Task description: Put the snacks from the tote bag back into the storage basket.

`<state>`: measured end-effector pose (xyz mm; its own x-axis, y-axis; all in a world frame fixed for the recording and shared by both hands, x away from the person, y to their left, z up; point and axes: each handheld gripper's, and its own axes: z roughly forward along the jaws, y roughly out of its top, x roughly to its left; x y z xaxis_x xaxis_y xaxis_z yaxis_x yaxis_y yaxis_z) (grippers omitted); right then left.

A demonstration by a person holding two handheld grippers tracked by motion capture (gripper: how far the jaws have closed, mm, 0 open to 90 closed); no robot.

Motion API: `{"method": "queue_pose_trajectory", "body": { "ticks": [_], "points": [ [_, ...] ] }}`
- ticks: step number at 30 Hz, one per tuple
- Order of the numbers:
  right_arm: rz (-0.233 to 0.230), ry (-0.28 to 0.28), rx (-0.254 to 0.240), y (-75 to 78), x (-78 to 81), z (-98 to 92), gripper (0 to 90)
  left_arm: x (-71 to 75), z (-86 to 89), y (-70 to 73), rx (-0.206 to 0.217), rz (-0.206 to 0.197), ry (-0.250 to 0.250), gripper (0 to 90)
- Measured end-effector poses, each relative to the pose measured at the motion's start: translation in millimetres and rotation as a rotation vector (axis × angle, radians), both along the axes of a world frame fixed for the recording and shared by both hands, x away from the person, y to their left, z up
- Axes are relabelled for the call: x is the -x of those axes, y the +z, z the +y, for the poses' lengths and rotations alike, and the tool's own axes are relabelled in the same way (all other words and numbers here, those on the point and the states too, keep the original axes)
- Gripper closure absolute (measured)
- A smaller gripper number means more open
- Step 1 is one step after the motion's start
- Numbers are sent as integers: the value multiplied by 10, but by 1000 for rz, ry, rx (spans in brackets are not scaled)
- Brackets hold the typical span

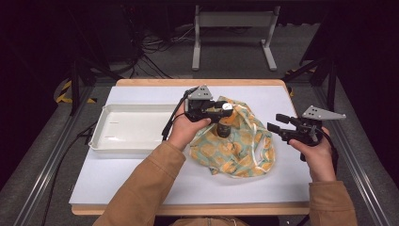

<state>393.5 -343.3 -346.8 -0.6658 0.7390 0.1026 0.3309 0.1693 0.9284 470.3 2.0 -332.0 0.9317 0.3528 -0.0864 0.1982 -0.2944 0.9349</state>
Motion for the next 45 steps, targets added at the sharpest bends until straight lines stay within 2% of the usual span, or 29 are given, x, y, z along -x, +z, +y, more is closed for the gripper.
{"method": "queue_pose_trajectory", "body": {
  "ticks": [6,13,17,20,21,30,32,37,45],
  "points": [
    [1,0,-2,0,-1,-8,396,9,3,78,-8,8,5,582],
    [4,0,-5,-8,-7,-7,395,43,22,186,21,3,0,582],
    [4,-6,-3,-14,-9,-11,396,63,26,250,24,-4,-9,582],
    [4,-7,-3,-19,-12,-12,396,89,24,336,27,7,-20,582],
    [5,-6,-3,-22,-14,-10,396,91,28,357,26,-3,-21,582],
    [5,-20,-3,-46,-26,-27,404,204,88,541,32,-4,-25,582],
    [3,-24,5,-51,-25,-23,410,235,103,581,20,-4,-27,583],
    [-11,-29,31,-57,-26,-14,415,294,143,654,23,-2,-34,582],
    [-10,-31,36,-73,-46,-7,398,414,290,789,29,-29,-29,582]
  ]
}}
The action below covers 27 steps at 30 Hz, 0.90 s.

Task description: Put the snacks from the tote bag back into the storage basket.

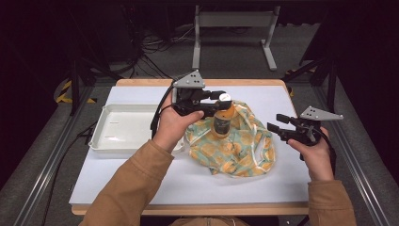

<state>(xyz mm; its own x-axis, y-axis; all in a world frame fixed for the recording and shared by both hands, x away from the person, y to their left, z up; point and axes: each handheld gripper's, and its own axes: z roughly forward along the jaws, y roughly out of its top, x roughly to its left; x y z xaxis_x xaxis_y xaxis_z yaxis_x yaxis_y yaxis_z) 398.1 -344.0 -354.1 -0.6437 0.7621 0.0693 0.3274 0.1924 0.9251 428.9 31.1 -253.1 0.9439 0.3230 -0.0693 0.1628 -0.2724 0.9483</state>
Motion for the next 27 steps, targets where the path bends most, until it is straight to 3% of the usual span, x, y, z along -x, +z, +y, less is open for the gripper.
{"method": "queue_pose_trajectory", "body": {
  "ticks": [4,10,15,20,27],
  "points": [
    [0,7,-5,-4,-13,10,395,30,123,47,13,9,8,582],
    [2,14,-7,-13,-46,39,383,89,324,86,9,-10,38,582],
    [11,25,2,-34,-77,84,383,94,492,81,17,6,52,582],
    [16,29,4,-44,-90,109,383,109,664,73,2,-9,80,582],
    [22,34,12,-57,-91,125,383,110,885,64,0,1,101,582]
  ]
}}
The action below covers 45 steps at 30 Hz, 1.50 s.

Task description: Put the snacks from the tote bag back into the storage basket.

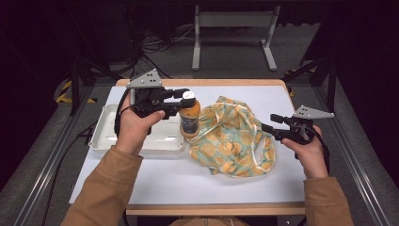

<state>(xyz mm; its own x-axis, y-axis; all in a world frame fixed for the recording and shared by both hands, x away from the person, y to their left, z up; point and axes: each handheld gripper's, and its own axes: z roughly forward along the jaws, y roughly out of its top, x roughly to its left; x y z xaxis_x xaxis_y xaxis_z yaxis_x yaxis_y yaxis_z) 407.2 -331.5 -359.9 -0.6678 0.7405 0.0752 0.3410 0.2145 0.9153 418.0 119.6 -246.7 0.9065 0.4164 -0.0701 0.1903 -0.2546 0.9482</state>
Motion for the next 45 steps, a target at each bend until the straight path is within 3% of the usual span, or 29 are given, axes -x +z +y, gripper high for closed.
{"method": "queue_pose_trajectory", "body": {
  "ticks": [14,21,33,45],
  "points": [
    [12,-7,-2,-28,23,-9,386,-11,370,-26,0,2,44,582],
    [16,-14,0,-40,39,-27,387,-27,514,-78,-1,6,42,582],
    [18,-14,-5,-41,42,-40,386,-134,658,-325,3,28,65,582],
    [23,-14,-2,-55,37,-30,386,-233,697,-540,-10,50,73,582]
  ]
}}
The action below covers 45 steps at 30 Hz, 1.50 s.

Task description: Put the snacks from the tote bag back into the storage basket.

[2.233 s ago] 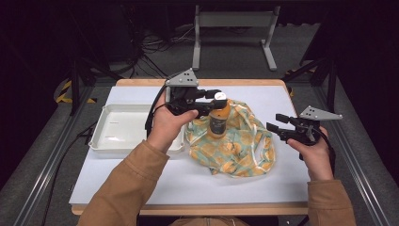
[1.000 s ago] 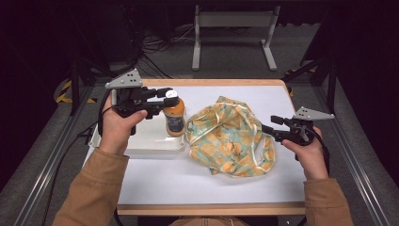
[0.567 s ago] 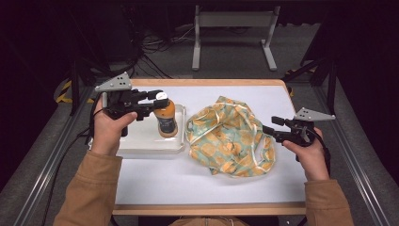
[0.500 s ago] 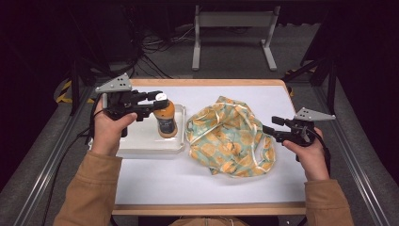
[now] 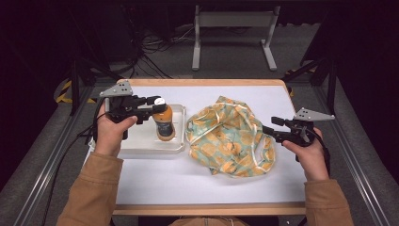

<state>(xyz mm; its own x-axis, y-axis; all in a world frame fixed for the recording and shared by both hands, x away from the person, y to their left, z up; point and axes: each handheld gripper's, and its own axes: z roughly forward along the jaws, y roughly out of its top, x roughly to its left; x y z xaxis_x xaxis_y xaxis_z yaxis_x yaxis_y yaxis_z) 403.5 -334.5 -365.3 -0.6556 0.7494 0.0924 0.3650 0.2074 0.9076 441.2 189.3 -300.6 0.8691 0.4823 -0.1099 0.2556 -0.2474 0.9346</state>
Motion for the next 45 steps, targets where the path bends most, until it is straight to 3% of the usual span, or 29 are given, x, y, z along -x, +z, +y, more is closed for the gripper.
{"method": "queue_pose_trajectory", "body": {
  "ticks": [17,34,45],
  "points": [
    [2,-2,2,-9,-2,-3,385,-55,-23,-256,-19,55,-24,581],
    [4,-1,1,-14,-1,5,385,-71,-141,-316,-90,74,-74,582],
    [0,-3,2,-11,-1,-6,385,-78,-155,-337,-119,90,-75,581]
  ]
}}
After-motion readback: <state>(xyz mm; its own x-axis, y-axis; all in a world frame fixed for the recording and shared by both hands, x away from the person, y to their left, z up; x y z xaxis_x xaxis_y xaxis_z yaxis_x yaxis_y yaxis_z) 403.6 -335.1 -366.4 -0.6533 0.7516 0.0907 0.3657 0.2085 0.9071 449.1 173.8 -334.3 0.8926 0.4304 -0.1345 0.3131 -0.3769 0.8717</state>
